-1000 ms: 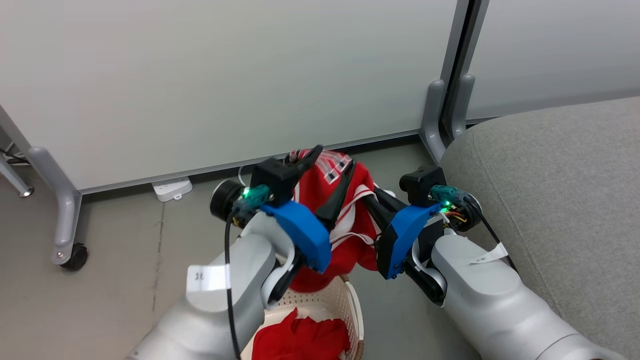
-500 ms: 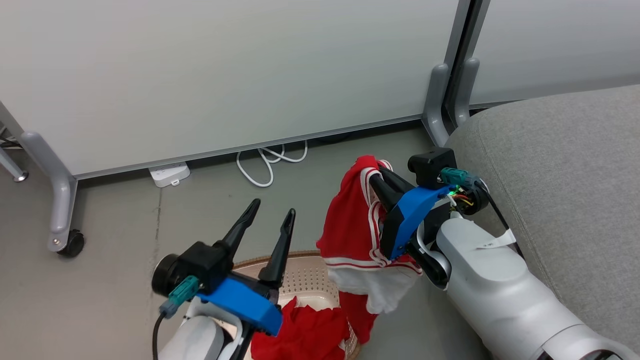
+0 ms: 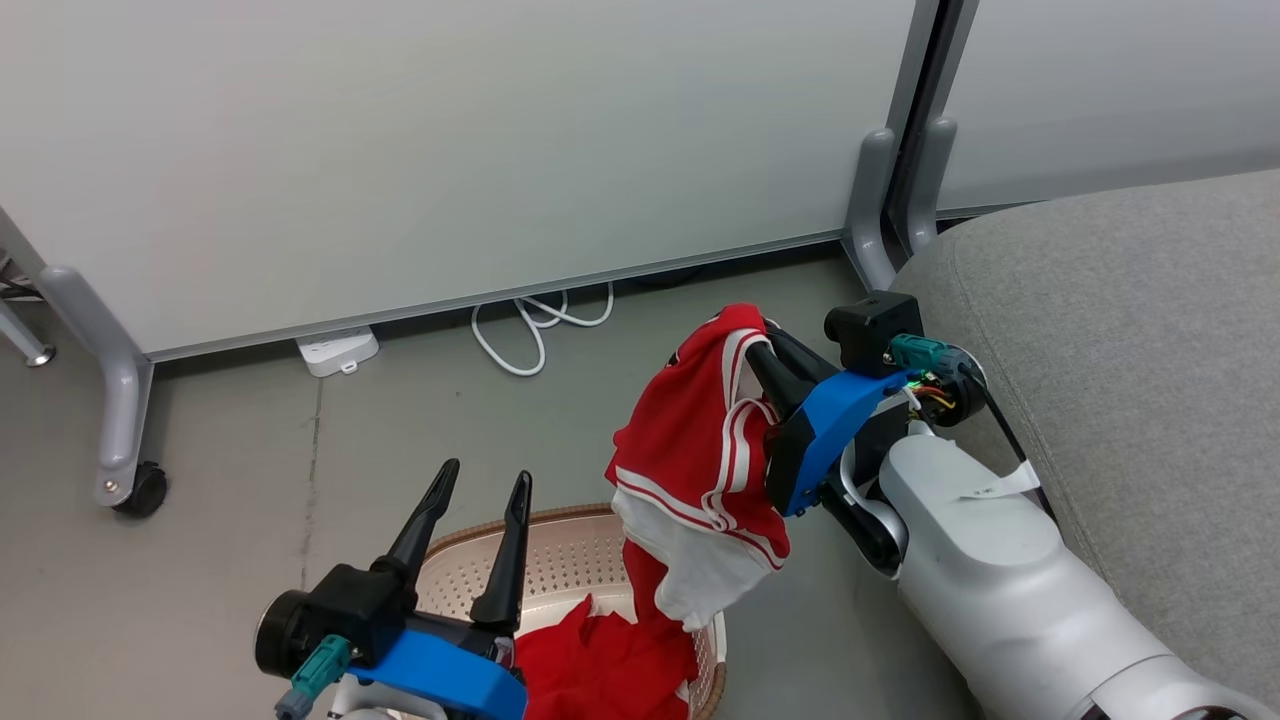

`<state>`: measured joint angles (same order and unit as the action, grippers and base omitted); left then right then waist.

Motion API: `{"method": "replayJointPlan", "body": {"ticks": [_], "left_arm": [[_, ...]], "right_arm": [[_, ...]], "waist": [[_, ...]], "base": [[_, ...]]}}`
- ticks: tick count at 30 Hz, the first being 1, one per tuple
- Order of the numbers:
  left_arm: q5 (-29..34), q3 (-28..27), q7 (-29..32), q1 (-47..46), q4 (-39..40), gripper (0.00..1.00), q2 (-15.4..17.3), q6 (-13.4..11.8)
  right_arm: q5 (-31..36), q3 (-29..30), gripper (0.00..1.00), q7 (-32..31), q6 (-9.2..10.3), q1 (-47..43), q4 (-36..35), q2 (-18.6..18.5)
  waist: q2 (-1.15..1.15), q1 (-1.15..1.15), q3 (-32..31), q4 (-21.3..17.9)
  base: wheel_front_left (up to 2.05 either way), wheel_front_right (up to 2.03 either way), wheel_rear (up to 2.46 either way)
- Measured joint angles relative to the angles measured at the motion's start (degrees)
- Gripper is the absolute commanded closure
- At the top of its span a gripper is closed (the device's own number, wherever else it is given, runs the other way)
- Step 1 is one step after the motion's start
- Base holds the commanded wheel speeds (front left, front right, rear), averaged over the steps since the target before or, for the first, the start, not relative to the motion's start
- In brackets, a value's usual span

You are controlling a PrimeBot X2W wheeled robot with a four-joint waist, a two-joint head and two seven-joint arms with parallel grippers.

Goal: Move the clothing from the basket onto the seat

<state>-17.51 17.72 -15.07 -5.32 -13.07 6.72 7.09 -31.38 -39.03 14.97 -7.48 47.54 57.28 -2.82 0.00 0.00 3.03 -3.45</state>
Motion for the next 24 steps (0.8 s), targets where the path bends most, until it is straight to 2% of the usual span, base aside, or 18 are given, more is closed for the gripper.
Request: {"method": "replayJointPlan", "body": {"ticks": [9,24], "left_arm": [[1.4,-0.5,0.0,0.5,0.6,0.0,-0.5,0.0],[1.9,0.4,0.0,-0.6,0.9,0.0,0.0,0.3]], "right_arm": [[0.2,-0.4,1.0,0.0,0.0,-0.3,-1.6,0.0],[4.2,4.9,1.0,0.0,0.0,-0.5,-2.7,-0.1]], "waist": [[0.0,0.0,0.5,-4.2],[0.0,0.0,2.3,-18.1]], "base": [[0.0,0.0,0.0],[0.0,0.0,0.0]]}}
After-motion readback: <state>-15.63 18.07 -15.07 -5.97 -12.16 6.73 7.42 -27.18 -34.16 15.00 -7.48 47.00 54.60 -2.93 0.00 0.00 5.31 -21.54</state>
